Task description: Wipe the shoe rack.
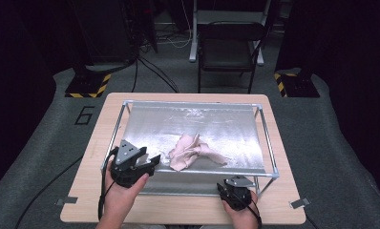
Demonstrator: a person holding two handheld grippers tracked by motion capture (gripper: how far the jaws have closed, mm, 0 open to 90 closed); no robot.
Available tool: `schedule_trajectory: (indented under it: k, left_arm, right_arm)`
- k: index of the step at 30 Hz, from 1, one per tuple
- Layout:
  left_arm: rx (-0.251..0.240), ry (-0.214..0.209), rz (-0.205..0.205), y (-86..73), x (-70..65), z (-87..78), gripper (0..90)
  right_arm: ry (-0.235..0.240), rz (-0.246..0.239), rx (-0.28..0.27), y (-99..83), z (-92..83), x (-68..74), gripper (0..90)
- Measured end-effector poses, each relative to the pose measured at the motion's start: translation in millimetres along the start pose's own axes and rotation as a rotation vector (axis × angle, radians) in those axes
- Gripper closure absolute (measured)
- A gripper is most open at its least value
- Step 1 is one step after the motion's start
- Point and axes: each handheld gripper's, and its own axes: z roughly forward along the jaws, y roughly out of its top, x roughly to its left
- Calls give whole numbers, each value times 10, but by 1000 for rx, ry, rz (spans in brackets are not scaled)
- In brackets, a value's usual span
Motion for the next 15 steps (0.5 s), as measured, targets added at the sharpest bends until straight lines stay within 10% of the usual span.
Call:
schedule_trajectory:
  k: [2,15]
  left_arm:
    - [-5,5,5,-14,5,-1,435]
    - [-31,34,13,-83,-31,12,440]
  right_arm:
    - [-22,-120,-25,21,4,-78,645]
    - [-12,-121,-10,30,-2,-102,585]
